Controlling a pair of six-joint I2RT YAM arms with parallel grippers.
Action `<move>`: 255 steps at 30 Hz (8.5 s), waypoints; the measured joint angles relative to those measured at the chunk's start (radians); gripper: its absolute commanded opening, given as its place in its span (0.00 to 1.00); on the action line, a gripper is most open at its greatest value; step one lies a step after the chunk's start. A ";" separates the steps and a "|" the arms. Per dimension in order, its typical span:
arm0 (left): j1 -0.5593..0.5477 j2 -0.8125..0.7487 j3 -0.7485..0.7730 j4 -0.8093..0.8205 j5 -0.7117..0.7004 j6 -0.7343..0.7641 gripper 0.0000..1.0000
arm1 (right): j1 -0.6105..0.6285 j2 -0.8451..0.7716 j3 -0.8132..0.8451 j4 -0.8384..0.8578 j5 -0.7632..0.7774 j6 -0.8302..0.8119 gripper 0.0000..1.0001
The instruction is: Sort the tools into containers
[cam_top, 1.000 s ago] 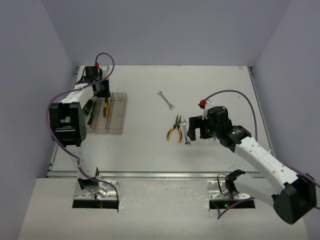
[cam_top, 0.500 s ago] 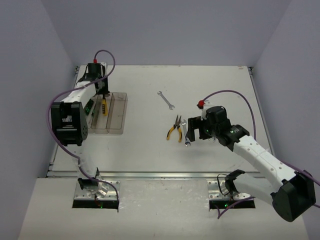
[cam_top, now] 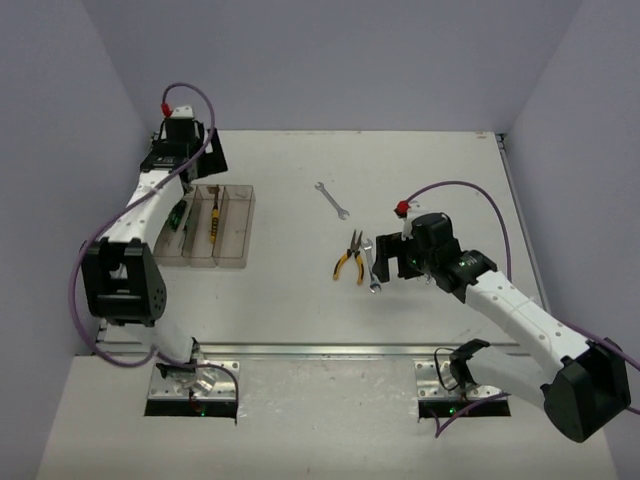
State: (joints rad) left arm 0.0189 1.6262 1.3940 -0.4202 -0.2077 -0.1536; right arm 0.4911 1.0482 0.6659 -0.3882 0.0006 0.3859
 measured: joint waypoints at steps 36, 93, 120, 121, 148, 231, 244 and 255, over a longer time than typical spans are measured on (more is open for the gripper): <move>-0.063 0.000 -0.080 -0.098 -0.036 -0.156 0.74 | 0.041 0.197 0.065 0.008 0.069 0.036 0.72; -0.347 -0.633 -0.948 0.618 0.682 -0.521 1.00 | 0.175 0.461 0.256 0.086 0.052 0.152 0.00; -0.550 -0.090 -0.717 1.109 0.586 -0.787 0.00 | 0.209 0.178 0.095 0.209 -0.165 0.079 0.00; -0.554 -0.090 -0.716 1.110 0.586 -0.784 0.00 | 0.210 0.177 0.095 0.204 -0.163 0.078 0.02; -0.039 0.066 0.034 0.228 0.114 0.203 0.00 | -0.051 -0.062 -0.021 0.010 0.076 0.042 0.99; -0.145 -1.180 -0.689 -0.109 0.160 -0.243 1.00 | 0.047 0.943 0.603 -0.275 0.119 0.167 0.00; -0.151 -1.075 -0.694 -0.061 0.315 -0.248 1.00 | 0.068 0.805 0.477 -0.226 0.042 0.161 0.00; -0.275 -0.795 -1.021 0.464 0.556 -0.569 1.00 | 0.084 0.651 0.435 -0.162 -0.066 0.167 0.00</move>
State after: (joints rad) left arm -0.2564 0.8312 0.3733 0.0442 0.3481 -0.7224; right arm 0.5750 1.6988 1.1009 -0.5502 -0.0651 0.5531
